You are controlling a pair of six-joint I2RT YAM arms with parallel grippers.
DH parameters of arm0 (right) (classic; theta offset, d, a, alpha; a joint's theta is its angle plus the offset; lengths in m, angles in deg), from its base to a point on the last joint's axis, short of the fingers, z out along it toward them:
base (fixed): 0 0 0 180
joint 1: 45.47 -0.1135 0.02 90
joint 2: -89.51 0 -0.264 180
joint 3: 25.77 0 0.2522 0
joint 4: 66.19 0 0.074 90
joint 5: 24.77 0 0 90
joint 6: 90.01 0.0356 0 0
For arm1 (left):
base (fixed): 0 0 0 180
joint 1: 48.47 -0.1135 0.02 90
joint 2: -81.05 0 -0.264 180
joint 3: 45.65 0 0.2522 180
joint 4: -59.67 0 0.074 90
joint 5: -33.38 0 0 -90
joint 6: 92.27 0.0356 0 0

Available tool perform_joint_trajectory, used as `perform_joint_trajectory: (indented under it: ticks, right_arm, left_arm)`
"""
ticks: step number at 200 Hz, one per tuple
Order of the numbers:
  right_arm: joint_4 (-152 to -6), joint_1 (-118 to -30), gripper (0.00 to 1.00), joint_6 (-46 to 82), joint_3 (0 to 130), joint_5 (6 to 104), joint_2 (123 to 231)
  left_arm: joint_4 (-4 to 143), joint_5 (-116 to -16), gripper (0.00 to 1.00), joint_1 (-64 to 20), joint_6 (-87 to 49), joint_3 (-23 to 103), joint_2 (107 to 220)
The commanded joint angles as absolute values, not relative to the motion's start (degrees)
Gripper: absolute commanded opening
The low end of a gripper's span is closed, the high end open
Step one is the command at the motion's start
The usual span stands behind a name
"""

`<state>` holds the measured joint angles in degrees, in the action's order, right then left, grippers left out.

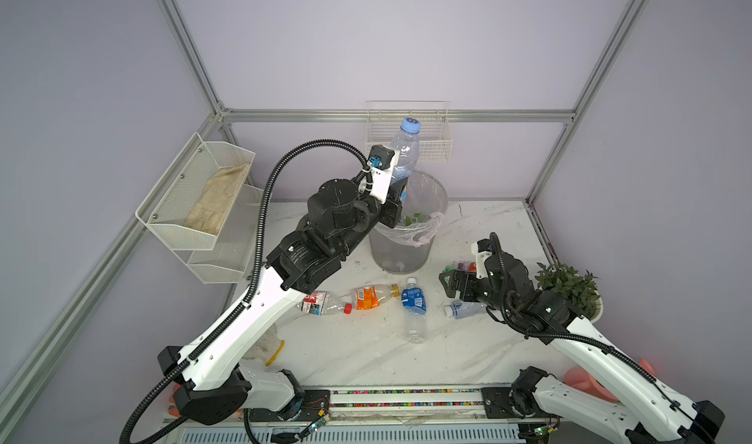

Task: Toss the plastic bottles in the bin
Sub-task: 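Carry the pink-labelled bottle with the left gripper up over the bin, then open the left gripper to drop the bottle into the bin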

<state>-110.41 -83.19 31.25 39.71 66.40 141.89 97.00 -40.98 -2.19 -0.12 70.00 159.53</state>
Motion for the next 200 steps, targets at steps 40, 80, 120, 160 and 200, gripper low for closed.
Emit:
perform_joint_trajectory:
  ticks: [40,80,120,160,200]
  right_arm:
    - [-111.5,-83.3,0.97,31.5,39.7,66.8,141.7]
    - [-111.6,-83.3,0.97,31.5,39.8,66.7,141.7]
    - [-112.1,-83.3,0.97,31.5,40.6,66.7,141.5]
    - [-112.6,-83.3,0.97,30.9,41.1,66.9,141.4]
    - [-112.1,-83.3,0.97,30.7,40.8,66.8,141.9]
  left_arm:
    - [95.3,-46.7,0.30,-6.3,-3.2,77.1,163.9]
    - [96.7,-49.7,0.30,-9.3,-5.0,79.5,168.4]
    - [103.1,-54.4,0.39,-13.9,-8.8,85.9,176.8]
    - [112.7,-56.0,1.00,-14.8,-10.9,94.2,182.4]
    - [111.0,-55.0,1.00,-14.8,-12.1,92.1,178.4]
